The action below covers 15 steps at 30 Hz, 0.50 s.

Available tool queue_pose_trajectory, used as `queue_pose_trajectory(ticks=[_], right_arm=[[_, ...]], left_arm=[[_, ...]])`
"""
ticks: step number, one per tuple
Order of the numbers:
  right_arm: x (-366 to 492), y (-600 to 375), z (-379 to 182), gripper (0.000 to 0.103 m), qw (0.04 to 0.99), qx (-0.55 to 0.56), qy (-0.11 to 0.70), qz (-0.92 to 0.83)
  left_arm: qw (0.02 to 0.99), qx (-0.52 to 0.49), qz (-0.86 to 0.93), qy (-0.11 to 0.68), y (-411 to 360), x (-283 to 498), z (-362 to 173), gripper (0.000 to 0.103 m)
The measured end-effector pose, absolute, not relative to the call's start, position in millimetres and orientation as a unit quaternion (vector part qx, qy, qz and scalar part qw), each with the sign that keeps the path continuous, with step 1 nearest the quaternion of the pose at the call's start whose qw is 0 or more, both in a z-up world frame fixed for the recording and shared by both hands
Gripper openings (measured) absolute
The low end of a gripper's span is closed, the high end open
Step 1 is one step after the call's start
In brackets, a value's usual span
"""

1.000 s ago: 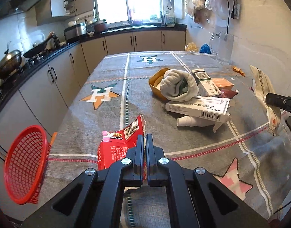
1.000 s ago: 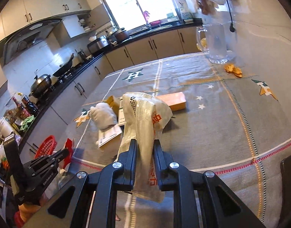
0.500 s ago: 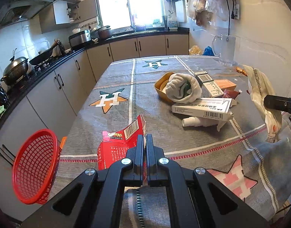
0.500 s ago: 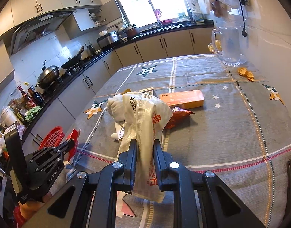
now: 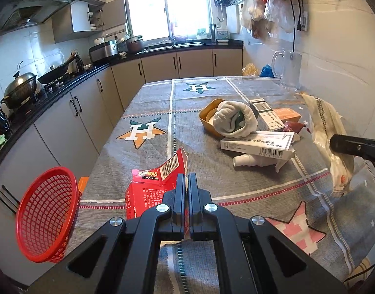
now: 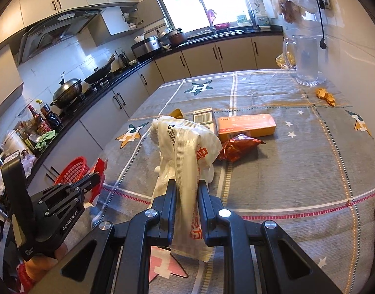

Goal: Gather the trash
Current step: 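Carry the red carton in the left gripper while the right gripper carries the printed bag to the basket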

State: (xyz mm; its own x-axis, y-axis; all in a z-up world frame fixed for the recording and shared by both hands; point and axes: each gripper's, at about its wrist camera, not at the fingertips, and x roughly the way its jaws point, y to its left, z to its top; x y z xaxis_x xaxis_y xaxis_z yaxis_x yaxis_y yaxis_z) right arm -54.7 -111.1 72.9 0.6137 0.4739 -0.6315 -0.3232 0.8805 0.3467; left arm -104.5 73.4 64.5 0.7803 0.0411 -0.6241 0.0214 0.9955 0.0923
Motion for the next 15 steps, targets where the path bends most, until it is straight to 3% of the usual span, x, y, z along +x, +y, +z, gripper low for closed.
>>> queue_pose_trajectory(ticks=[15], right_arm=[[-57, -98, 71, 0.018, 0.887, 0.093, 0.384, 0.238]], left_arm=[[0.944, 0.037, 0.003, 0.327, 78, -108, 70, 0.002]])
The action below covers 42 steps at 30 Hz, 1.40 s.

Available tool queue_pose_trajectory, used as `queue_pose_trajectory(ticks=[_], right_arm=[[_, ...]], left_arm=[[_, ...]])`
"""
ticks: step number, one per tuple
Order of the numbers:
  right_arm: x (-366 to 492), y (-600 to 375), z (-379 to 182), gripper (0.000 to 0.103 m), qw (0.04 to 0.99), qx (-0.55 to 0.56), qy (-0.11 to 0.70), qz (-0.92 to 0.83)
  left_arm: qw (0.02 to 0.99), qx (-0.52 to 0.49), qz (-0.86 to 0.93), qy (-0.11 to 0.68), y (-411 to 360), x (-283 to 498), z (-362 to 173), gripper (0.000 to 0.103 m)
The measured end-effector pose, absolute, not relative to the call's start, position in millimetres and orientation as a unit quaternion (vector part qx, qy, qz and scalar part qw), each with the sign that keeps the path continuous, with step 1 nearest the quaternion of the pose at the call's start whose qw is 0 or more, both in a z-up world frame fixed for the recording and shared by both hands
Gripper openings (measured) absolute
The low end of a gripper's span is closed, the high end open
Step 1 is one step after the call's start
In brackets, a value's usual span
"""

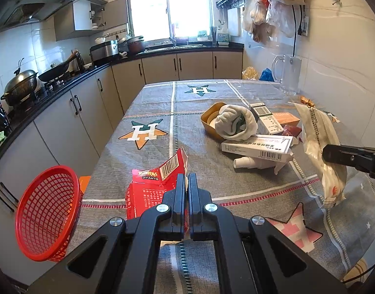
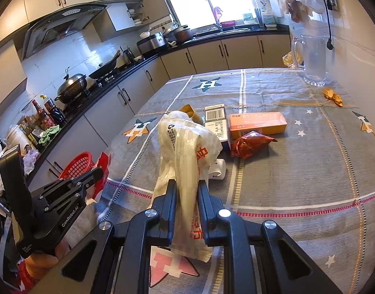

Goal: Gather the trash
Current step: 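Carry the red carton in the left gripper while the right gripper carries the printed bag to the basket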

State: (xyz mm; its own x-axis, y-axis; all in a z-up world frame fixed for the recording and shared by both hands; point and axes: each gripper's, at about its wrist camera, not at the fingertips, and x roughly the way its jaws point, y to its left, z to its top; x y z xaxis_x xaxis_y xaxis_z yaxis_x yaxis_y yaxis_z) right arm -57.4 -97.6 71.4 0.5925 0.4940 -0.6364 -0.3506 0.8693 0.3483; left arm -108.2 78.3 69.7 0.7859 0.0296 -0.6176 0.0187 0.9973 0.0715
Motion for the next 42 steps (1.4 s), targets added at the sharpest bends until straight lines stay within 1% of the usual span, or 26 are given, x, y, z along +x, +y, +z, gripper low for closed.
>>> queue_pose_trajectory(ticks=[13, 19, 32, 42], right_arm=[[-57, -84, 72, 0.018, 0.882, 0.089, 0.387, 0.254], [-56, -76, 75, 0.018, 0.879, 0.085, 0.387, 0.264], [-50, -26, 88, 0.018, 0.859, 0.073, 0.393, 0.321], [-43, 54, 103, 0.018, 0.829, 0.057, 0.400, 0.388]], left_arm=[[0.948, 0.015, -0.004, 0.318, 90, -115, 78, 0.002], [0.951, -0.007, -0.009, 0.310, 107, -120, 90, 0.002], [0.960, -0.041, 0.036, 0.275, 166, -135, 122, 0.002], [0.955, -0.066, 0.104, 0.271, 239, -153, 120, 0.002]])
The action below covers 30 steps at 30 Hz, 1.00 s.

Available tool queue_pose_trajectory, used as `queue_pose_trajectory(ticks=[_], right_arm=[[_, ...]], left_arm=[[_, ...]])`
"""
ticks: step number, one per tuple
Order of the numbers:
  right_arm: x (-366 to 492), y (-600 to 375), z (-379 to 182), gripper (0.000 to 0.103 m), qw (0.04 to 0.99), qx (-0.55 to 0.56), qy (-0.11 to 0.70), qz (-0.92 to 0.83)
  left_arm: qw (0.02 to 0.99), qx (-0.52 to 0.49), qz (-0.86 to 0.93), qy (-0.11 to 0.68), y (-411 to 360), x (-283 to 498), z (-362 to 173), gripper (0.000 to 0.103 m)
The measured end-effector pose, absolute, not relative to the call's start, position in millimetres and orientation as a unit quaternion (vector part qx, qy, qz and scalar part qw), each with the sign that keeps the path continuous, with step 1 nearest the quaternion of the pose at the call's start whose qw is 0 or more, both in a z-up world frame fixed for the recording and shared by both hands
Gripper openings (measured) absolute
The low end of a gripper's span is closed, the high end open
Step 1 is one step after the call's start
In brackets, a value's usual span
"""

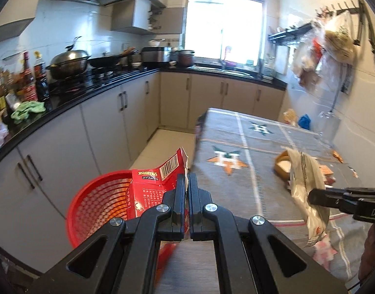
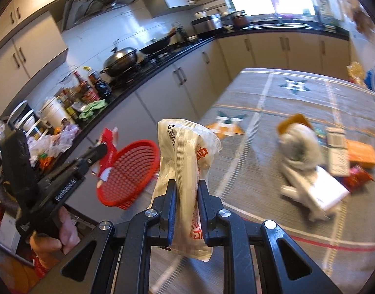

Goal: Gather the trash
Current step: 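Carry the red carton in the left gripper while the right gripper carries the printed bag to the basket, then open the left gripper over the red basket while the right gripper releases the printed bag into it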

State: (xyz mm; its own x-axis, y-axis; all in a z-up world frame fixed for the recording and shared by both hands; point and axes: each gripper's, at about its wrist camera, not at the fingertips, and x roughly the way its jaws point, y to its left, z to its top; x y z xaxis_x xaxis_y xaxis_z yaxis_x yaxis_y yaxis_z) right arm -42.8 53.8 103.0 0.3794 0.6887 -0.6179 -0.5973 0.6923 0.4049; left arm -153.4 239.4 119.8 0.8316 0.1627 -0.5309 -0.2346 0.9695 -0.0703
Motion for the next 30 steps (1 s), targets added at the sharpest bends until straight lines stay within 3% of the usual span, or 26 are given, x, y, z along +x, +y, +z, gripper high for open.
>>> queue_pose_trajectory(ticks=[14, 30], right_arm=[[-19, 197, 84, 0.018, 0.768, 0.048, 0.442, 0.462], [-13, 252, 56, 0.023, 0.756, 0.018, 0.467, 0.458]], left_arm=[[0.932, -0.108, 0.150, 0.311, 310, -160, 74, 0.002], [0.920, -0.136, 0.167, 0.329, 335, -159, 51, 0.003]])
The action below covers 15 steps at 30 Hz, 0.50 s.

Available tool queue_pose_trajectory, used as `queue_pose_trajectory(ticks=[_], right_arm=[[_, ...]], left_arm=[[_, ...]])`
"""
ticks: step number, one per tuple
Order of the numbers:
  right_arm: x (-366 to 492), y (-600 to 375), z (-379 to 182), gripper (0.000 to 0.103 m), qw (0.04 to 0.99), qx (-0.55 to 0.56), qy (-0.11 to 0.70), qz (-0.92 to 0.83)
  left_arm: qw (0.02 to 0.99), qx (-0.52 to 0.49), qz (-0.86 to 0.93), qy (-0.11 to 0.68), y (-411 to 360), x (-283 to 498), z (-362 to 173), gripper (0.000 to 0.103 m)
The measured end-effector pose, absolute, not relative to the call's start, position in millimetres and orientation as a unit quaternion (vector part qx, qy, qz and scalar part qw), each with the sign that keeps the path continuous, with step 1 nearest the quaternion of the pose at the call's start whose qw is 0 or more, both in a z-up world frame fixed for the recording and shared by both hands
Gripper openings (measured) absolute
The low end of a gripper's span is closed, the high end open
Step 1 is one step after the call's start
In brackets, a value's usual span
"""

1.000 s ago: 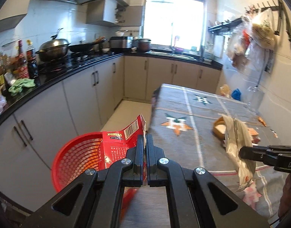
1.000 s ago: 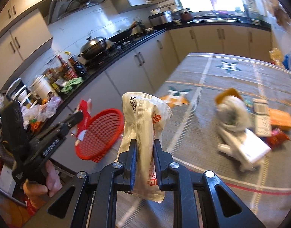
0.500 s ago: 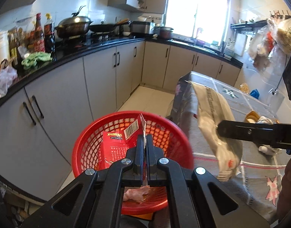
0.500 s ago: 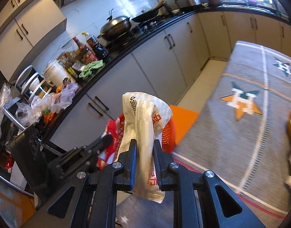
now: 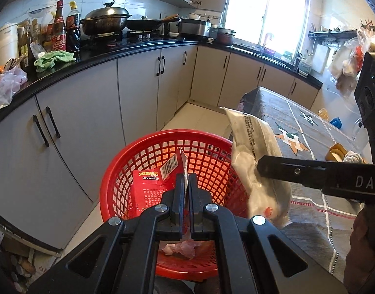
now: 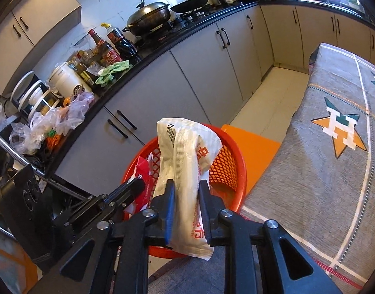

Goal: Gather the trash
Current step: 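Open the left gripper over the red basket while the right gripper releases the printed bag into it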

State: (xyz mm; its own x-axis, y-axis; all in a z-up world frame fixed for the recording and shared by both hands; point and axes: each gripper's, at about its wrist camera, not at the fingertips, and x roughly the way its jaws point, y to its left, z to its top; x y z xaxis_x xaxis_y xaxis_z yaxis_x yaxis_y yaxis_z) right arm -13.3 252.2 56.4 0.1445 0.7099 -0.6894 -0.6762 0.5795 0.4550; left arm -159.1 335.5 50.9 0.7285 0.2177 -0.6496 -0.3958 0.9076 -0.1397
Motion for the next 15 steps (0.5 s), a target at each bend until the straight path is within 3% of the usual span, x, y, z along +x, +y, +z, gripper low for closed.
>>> queue_pose_trajectory(ticks=[2, 4, 10, 15], right_arm=[[-14, 250, 60, 0.029, 0.758, 0.017, 0.462, 0.460], [-14, 249, 63, 0.039, 0.762, 0.014, 0.458, 0.459], [-17, 230, 76, 0.045, 0.774, 0.013, 0.439, 0.455], [-33, 197, 101, 0.077, 0.849, -0.033, 0.364, 0.383]], left_arm=[[0.919, -0.136, 0.168, 0.328, 336, -159, 51, 0.008], [0.919, -0.136, 0.170, 0.327, 336, -160, 52, 0.020], [0.924, -0.133, 0.170, 0.316, 329, -165, 61, 0.035], [0.931, -0.122, 0.159, 0.306, 309, -167, 70, 0.036]])
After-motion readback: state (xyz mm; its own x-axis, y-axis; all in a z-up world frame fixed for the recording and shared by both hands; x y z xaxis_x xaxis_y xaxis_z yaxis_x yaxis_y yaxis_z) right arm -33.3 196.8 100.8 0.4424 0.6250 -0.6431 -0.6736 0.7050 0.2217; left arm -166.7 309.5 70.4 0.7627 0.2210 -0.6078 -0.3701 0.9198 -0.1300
